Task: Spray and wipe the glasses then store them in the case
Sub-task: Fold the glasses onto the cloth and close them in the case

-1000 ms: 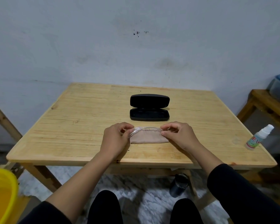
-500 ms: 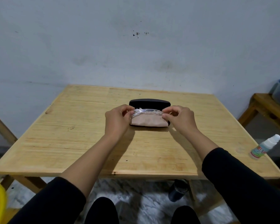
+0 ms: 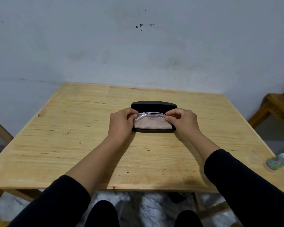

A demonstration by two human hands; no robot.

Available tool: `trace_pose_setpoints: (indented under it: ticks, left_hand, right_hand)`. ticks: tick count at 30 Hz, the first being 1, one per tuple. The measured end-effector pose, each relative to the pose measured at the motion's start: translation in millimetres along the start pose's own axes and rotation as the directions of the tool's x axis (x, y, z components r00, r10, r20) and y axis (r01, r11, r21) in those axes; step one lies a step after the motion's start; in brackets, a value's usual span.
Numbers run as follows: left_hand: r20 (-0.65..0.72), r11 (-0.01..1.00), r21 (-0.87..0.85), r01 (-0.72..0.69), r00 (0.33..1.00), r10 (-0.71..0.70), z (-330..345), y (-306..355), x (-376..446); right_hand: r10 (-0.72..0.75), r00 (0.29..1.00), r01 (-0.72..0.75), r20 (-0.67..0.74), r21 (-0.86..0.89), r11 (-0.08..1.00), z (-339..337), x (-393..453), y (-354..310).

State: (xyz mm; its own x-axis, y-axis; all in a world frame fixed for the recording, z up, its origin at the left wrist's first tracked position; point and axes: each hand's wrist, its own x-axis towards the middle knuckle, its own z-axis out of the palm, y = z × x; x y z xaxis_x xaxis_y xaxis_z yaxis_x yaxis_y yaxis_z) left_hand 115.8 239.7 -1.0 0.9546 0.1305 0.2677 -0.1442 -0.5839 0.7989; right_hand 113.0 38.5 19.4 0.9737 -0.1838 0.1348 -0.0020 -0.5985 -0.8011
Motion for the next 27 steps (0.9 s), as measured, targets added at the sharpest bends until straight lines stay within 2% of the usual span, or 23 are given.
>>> trace_pose_setpoints:
  ticks: [8,14,17,20,24,27]
  left_hand:
    - [0.045,0.998,0.022,-0.054,0.998,0.053,-0.7,0.0,4.4]
    - [0.048,0.999,0.019,-0.027,0.999,0.026,-6.5,1.5,-0.6]
    - [-0.058,1.0,-0.007,0.0,0.998,-0.001,-10.4,-0.2,-12.0]
    - [-0.021,0.995,-0.007,0.099,0.995,-0.099,-13.5,-4.3,-19.8]
    - [0.141,0.988,-0.04,0.151,0.979,-0.144,-16.5,-6.2,-20.9]
    - [0.177,0.987,-0.074,0.141,0.976,-0.126,-17.9,-5.7,-21.8]
  right_hand:
    - [-0.022,0.999,0.024,0.035,-0.058,0.998,-4.3,3.2,-2.2]
    - [-0.05,0.998,0.052,0.025,-0.088,0.995,-3.8,0.6,0.6]
    - [-0.007,0.996,0.008,-0.092,0.018,1.0,-5.6,-4.1,3.2]
    - [0.09,0.975,-0.058,-0.204,0.155,0.986,-9.6,-3.1,7.1]
    - [0.205,0.976,-0.177,-0.07,0.29,0.941,-14.4,8.4,8.8]
    - [0.225,0.974,-0.218,0.024,0.369,0.903,-15.1,13.4,6.9]
